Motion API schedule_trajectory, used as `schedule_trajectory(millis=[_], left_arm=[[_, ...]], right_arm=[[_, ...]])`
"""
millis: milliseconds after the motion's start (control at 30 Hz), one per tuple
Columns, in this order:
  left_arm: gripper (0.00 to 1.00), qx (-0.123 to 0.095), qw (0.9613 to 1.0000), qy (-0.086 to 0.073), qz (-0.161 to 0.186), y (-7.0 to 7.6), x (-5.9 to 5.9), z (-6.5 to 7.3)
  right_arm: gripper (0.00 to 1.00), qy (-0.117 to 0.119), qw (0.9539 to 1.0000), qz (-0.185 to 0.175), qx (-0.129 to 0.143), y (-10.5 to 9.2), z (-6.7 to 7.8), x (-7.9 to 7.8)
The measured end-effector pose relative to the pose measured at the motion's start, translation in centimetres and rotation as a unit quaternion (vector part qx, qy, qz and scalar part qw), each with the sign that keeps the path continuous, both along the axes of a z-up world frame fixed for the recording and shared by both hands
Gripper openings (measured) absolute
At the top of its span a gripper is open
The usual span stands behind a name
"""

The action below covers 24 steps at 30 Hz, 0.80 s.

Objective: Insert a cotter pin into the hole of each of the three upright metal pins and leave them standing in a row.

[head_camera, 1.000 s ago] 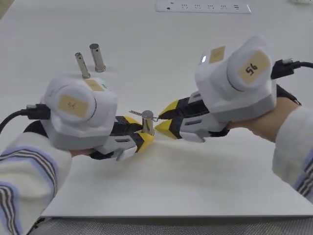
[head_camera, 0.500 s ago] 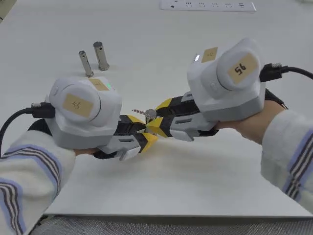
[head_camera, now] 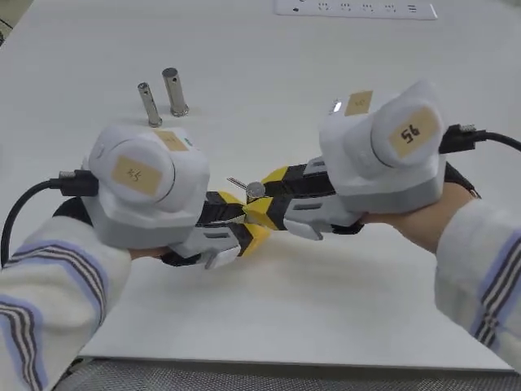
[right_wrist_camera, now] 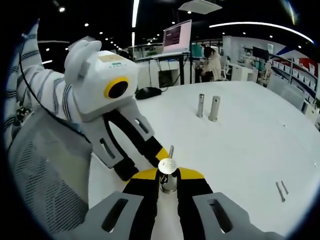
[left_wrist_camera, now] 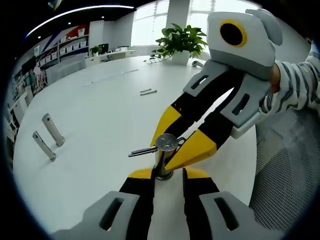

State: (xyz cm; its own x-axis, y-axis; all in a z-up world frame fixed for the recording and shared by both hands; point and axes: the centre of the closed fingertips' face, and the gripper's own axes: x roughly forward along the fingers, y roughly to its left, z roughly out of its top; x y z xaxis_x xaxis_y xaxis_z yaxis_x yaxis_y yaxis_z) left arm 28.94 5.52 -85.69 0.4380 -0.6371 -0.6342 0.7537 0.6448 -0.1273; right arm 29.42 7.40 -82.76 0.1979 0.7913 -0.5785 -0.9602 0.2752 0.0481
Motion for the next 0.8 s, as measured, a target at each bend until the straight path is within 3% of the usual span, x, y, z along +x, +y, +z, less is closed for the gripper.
schedule_trajectory(millis=[300, 567, 800], left_arm=[[0.24, 0.006, 1.0000, 0.006, 0.004, 1.1, -0.1, 0.0], [0.29, 0.019, 0.9994, 0.000, 0.028, 3.7, 0.4, 0.5], [0.35, 0.023, 0.9971, -0.002, 0.072, 6.3, 0.9, 1.1]], right_arm=[[0.13, 0.000, 0.9985, 0.055, 0.002, 0.2, 0.1, 0.1], [0.12, -0.009, 0.9949, 0.100, 0.001, 0.5, 0.0, 1.9], [0.12, -0.021, 0.9860, 0.165, -0.010, 1.0, 0.1, 4.5]])
